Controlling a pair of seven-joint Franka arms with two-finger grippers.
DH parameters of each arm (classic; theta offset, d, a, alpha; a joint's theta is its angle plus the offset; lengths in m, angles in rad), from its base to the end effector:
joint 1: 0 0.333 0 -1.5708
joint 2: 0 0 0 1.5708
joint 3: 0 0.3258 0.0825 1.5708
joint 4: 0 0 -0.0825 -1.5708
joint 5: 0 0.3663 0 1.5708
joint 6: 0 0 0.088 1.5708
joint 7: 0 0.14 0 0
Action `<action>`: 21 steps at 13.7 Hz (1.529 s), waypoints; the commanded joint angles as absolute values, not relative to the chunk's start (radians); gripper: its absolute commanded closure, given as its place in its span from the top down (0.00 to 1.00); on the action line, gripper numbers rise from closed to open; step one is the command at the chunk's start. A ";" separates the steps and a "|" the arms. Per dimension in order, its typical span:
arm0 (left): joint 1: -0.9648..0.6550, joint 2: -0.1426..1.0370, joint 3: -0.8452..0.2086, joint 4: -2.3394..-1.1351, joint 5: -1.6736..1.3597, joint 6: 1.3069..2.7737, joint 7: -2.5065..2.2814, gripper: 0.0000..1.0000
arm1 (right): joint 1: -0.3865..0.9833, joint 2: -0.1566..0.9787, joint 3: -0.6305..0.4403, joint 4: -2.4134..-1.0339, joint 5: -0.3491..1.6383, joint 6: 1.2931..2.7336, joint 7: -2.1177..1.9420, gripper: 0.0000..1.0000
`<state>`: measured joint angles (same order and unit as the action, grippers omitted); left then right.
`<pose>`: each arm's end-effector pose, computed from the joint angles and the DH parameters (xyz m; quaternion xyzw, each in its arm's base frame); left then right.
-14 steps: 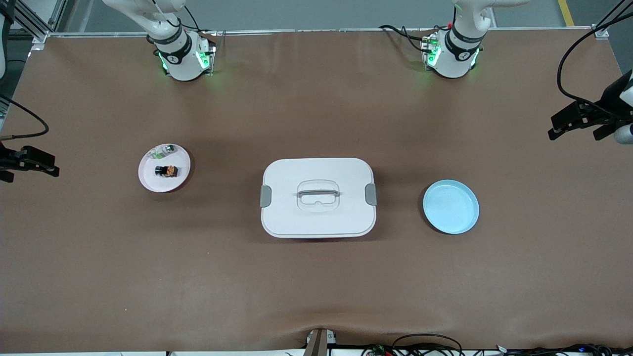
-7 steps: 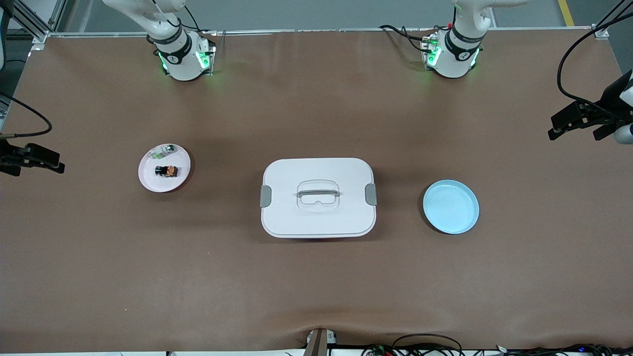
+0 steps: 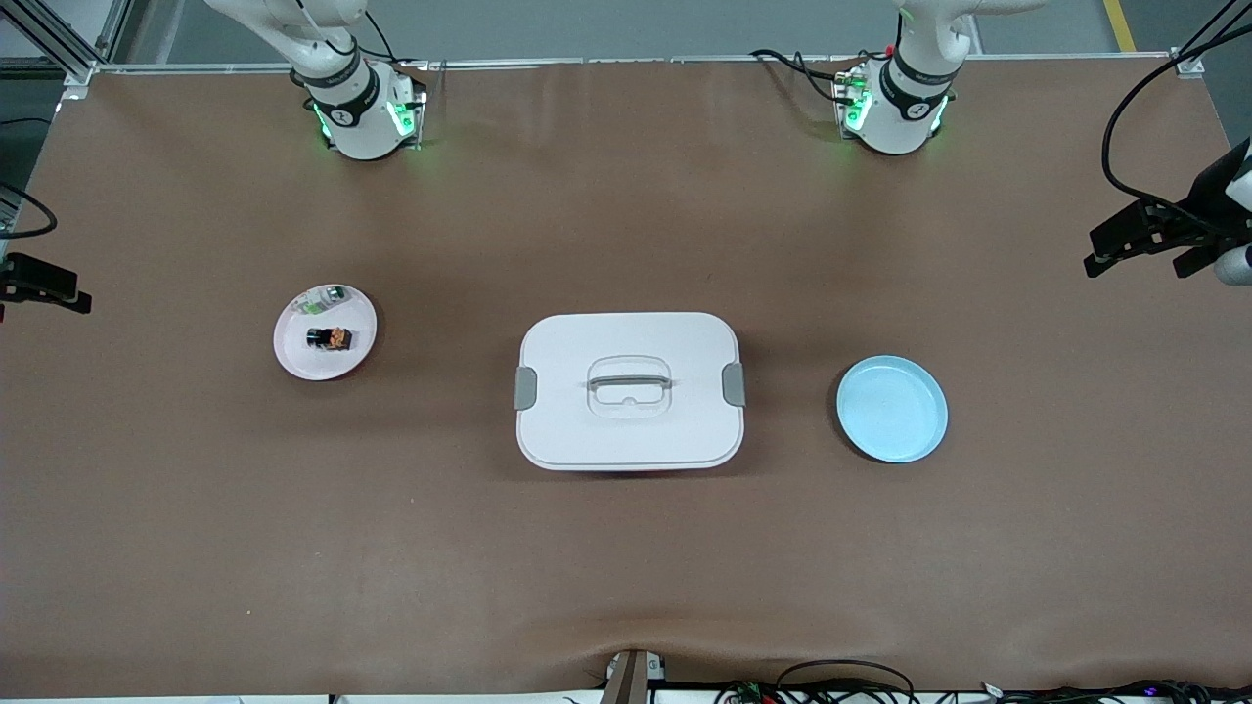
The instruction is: Transfer orange switch to right arm and place
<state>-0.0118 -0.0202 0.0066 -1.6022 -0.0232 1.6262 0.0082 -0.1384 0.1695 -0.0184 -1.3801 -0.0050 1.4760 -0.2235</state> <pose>0.5372 -0.0059 0.6029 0.9997 -0.0063 0.0221 0.0116 0.5711 -0.0901 0.5844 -0.9988 -0.0333 0.0369 0.0030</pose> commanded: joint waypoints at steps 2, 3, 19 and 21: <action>-0.012 -0.011 0.005 -1.580 -0.015 1.606 0.000 1.00 | -0.114 0.127 -0.012 -1.390 0.005 1.447 -0.138 1.00; -0.012 -0.011 0.005 -1.580 -0.015 1.606 0.000 1.00 | -0.114 0.123 -0.014 -1.393 0.005 1.447 -0.138 1.00; -0.012 -0.011 0.005 -1.580 -0.015 1.606 0.000 1.00 | -0.112 0.021 -0.012 -1.500 0.051 1.502 -0.084 1.00; -0.012 -0.011 0.005 -1.580 -0.015 1.606 0.000 1.00 | -0.112 0.021 -0.012 -1.502 0.052 1.500 -0.084 1.00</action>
